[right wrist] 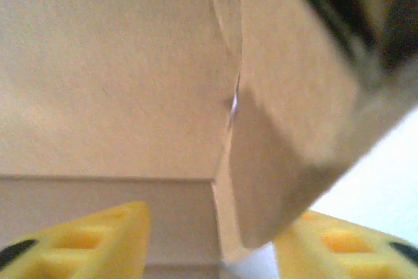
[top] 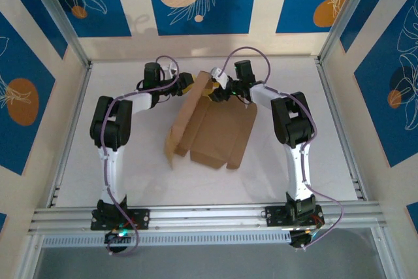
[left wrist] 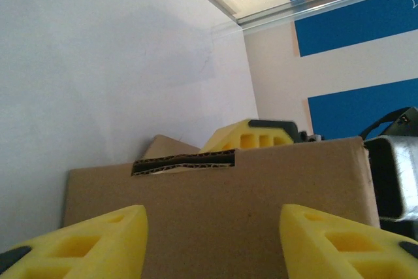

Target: Fold the paper box

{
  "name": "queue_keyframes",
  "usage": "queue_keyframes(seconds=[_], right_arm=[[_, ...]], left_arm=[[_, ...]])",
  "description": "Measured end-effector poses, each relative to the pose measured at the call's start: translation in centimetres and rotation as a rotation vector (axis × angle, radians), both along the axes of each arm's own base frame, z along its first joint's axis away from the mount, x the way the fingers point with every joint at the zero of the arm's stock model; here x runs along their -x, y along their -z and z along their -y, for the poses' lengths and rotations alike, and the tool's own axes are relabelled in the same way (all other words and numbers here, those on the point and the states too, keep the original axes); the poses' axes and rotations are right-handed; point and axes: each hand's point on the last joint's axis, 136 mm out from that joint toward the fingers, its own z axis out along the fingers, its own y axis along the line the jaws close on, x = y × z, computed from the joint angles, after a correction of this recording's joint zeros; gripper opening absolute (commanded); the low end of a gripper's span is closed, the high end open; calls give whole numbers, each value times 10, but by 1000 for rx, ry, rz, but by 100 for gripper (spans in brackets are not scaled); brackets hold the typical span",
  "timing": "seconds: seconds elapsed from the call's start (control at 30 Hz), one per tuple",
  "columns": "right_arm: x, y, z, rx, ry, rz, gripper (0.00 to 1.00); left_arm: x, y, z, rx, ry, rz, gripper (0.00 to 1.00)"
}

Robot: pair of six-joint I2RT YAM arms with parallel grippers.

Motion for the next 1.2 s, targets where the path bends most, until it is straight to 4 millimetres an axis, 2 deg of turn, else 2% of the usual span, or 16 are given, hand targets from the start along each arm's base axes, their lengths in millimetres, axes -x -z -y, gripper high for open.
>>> queue_keyframes(seconds=[0.17, 0.33, 0.6, 0.7, 0.87, 1.0, 1.1, 1.2], right_arm=[[-4, -12, 8, -101, -1, -13, 69], [-8, -16, 15, -116, 0, 5, 68], [-10, -3, -7, -52, -18, 48, 60], [-14, 1, -15, -32, -20, 54, 54], [-22, 3, -19, -2, -15, 65, 30], [-28, 2, -19, 30, -1, 80, 17], [-28, 4, -20, 48, 4, 85, 9], [-31, 4, -21, 56, 27, 93, 6]], left_arm=[[-1, 3, -1, -1, -2, -6, 55], [0, 3, 0, 6, 3, -8, 54], [-4, 5, 0, 35, -9, -20, 54], [-6, 6, 1, 51, -15, -23, 53], [-9, 10, 2, 75, -24, -41, 53], [-11, 13, 2, 90, -30, -51, 52], [-13, 12, 2, 105, -35, -53, 51], [-13, 11, 4, 127, -39, -57, 51]])
